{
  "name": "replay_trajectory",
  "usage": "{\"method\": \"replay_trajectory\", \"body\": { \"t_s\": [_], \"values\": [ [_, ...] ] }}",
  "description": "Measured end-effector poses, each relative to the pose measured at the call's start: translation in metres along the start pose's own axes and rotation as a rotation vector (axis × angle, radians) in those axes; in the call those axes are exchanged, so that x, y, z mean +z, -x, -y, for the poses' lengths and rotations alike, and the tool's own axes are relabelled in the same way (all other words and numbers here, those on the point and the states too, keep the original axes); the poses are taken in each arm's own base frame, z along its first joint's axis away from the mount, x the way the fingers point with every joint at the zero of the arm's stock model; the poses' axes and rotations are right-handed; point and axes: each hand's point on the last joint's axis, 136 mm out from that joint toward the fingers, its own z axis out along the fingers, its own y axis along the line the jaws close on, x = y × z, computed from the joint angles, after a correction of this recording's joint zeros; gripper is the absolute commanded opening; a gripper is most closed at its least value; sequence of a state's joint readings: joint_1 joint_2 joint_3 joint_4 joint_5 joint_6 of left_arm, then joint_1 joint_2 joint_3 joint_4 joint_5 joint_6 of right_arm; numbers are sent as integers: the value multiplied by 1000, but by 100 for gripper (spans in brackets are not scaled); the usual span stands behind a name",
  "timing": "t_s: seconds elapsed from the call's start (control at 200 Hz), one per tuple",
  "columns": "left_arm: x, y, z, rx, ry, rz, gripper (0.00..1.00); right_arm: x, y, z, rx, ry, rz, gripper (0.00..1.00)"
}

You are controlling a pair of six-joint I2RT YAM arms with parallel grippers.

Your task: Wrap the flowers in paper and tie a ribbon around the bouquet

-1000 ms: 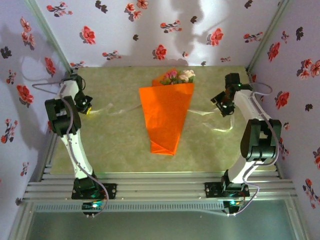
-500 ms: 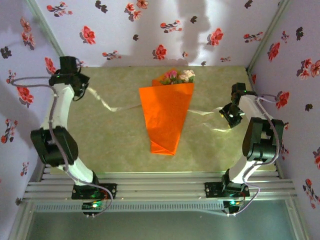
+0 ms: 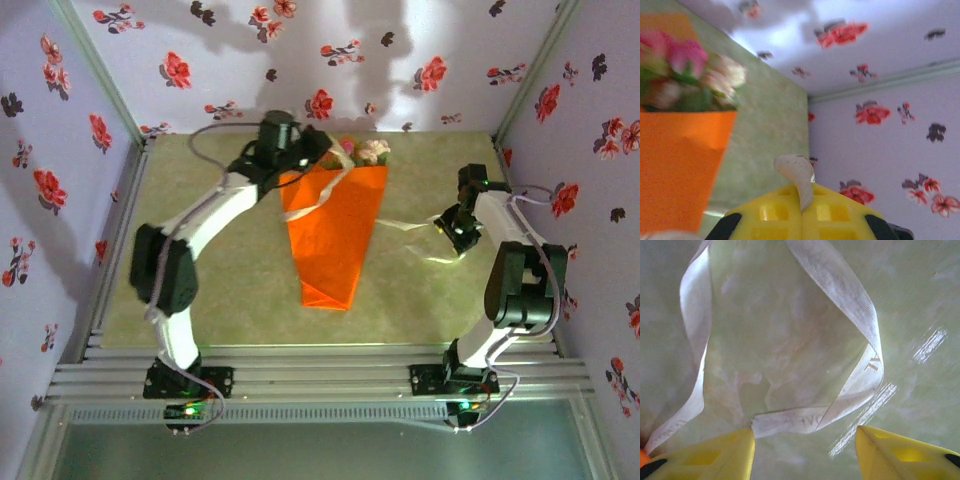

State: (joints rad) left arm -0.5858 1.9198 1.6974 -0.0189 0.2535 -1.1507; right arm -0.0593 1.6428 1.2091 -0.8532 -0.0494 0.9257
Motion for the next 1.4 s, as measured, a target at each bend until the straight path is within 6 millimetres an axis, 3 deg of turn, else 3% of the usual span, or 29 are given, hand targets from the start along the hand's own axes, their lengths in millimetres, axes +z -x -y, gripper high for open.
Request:
{"method": "replay_trajectory", "body": {
  "t_s": [0.135,0.275,0.37,0.48,0.51,0.625,0.785,0.96,1.065,1.17,1.235,1.315,1.4],
  "values": [
    [68,-33,-13,-20,-19,-91,0,-4,-12,4,-17,14,-8,56],
    [126,-41,-30,-46,-43,-124,0,1,-30,14,-36,2,-37,56],
    [158,-46,-46,-63,-59,-143,46,4,-41,20,-50,-2,-56,57],
    [174,-61,-78,-94,-2,-189,73,8,-48,26,-61,-16,-75,60],
    [174,-64,-85,-99,21,-201,76,9,-49,27,-65,-20,-78,61],
    [169,-68,-88,-75,62,-228,78,10,-49,33,-74,-28,-80,64],
    [145,-59,-57,-39,68,-233,78,12,-32,44,-41,-34,-82,66],
    [86,-42,-2,-35,47,-207,74,30,-15,42,-75,-81,-107,64],
    [45,-38,8,-81,80,-191,65,47,-12,39,-98,-100,-129,56],
    [10,-41,-18,-201,174,-172,59,59,-14,40,-105,-115,-152,36],
    [-5,-47,-51,-314,263,-159,55,63,-14,39,-112,-109,-155,17],
    [-15,-59,-103,-443,394,-142,54,64,-14,37,-114,-102,-152,1],
    [-22,-70,-148,-537,522,-120,56,64,-18,36,-135,-102,-149,0]
  ]
}}
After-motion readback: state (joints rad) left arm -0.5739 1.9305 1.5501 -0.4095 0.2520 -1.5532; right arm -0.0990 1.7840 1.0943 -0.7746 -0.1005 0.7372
